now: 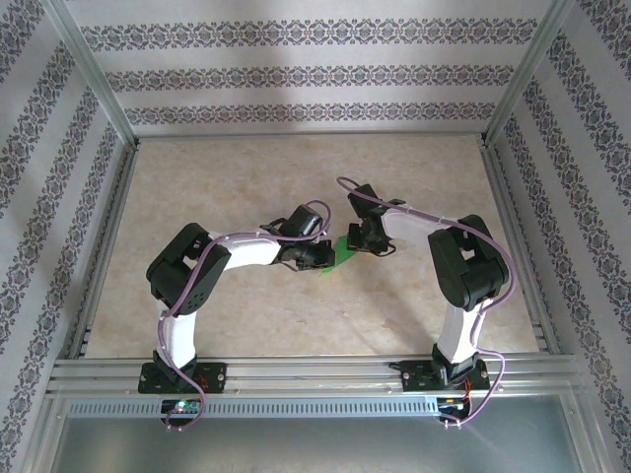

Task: Fold a paper plane with a square sheet of paper (pick it up from the middle)
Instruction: Fold the wing for the fifth time at the center of the table.

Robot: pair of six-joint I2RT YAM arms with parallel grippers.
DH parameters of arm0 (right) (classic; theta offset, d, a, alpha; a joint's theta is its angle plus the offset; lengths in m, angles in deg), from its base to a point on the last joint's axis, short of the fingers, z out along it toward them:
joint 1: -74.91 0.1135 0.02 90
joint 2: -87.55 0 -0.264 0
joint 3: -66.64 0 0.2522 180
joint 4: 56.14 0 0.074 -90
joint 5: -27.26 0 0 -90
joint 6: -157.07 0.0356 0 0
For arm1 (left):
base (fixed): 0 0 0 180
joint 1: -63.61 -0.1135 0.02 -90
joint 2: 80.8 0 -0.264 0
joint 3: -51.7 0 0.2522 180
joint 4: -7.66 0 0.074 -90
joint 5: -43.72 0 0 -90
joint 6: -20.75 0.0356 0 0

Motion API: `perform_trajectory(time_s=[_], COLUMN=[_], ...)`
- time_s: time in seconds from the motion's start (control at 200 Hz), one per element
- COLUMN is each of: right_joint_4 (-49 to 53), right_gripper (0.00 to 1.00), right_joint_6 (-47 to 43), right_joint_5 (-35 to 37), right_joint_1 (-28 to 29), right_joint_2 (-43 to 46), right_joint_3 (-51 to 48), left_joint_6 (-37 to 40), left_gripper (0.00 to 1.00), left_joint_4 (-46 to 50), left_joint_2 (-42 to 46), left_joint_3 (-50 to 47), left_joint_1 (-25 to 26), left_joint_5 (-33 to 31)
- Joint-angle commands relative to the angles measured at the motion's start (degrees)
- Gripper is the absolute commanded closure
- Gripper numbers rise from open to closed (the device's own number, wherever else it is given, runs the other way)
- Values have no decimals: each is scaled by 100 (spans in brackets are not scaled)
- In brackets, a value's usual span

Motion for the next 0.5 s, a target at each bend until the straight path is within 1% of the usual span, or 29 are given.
perform_trajectory(time_s=[0.0,0.495], right_joint_4=[55,66], right_gripper=[62,70], right_joint_6=[-45,-35], right_joint_5=[-101,-41], right_joint_1=[-38,-82], right_joint_2=[-422,-462], right_joint_3=[-141,-295], left_joint_6=[-13,72], left_gripper=[92,93], left_joint_4=[178,461], left_joint_2=[-100,-161], left_joint_3=[92,-168], left_joint_1=[-53,-53], left_joint_5=[-43,-114])
